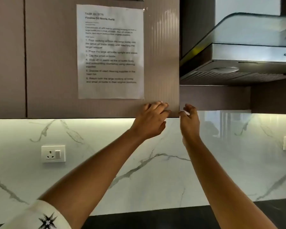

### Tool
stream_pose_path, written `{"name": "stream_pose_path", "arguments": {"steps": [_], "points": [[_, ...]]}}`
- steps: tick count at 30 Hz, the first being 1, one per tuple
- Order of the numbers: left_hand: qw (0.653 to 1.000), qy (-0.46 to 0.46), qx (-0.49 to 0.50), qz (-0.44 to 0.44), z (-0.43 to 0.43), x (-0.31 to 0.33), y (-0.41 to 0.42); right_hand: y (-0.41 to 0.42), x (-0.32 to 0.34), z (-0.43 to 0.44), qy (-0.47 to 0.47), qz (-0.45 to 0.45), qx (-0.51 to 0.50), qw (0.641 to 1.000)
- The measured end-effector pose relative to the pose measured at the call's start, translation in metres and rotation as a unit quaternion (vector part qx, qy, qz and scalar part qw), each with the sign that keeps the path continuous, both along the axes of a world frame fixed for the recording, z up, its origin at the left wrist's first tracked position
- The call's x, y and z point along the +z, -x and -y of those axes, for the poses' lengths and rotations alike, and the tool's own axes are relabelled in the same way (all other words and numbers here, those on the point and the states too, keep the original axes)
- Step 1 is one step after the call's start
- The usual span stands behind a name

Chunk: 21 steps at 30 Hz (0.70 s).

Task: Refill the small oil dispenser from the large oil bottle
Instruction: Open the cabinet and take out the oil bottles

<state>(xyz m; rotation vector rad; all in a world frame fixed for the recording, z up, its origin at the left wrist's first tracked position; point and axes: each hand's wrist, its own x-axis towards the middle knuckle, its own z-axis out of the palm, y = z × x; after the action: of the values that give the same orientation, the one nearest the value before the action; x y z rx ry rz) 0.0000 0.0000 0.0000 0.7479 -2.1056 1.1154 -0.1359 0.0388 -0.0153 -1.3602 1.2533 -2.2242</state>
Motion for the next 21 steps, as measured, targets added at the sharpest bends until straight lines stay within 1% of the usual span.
{"name": "stream_pose_path", "arguments": {"steps": [1,2,4,6,9,12,13,15,17,19,21], "points": [[1.0,-0.007,0.006,0.009,-0.001,0.005,0.009,0.009,0.002,0.0,-0.01,0.03,0.039,0.999],[1.0,-0.003,0.001,0.006,-0.002,0.011,0.017,0.016,0.002,0.003,-0.029,0.035,0.067,0.997],[0.999,0.029,0.004,0.031,-0.003,0.028,0.028,0.027,0.002,0.004,-0.051,0.028,0.103,0.993],[0.995,0.051,0.047,0.073,-0.003,0.046,0.038,0.033,0.005,0.005,-0.058,0.045,0.14,0.987],[0.979,0.081,0.129,0.137,-0.002,0.074,0.041,0.035,0.008,0.007,-0.077,0.07,0.173,0.979],[0.962,0.08,0.168,0.199,-0.005,0.086,0.036,0.035,0.009,0.007,-0.099,0.101,0.208,0.968],[0.961,0.08,0.166,0.204,-0.004,0.085,0.029,0.036,0.011,0.005,-0.106,0.117,0.223,0.962],[0.971,0.085,0.138,0.175,0.0,0.076,0.008,0.039,0.015,0.001,-0.117,0.154,0.251,0.949],[0.973,0.104,0.13,0.16,0.009,0.058,-0.018,0.041,0.019,-0.002,-0.122,0.181,0.268,0.938],[0.966,0.117,0.162,0.166,0.018,0.042,-0.038,0.04,0.022,-0.003,-0.129,0.174,0.26,0.941],[0.962,0.134,0.177,0.16,0.022,0.031,-0.039,0.037,0.024,-0.003,-0.135,0.161,0.243,0.947]]}}
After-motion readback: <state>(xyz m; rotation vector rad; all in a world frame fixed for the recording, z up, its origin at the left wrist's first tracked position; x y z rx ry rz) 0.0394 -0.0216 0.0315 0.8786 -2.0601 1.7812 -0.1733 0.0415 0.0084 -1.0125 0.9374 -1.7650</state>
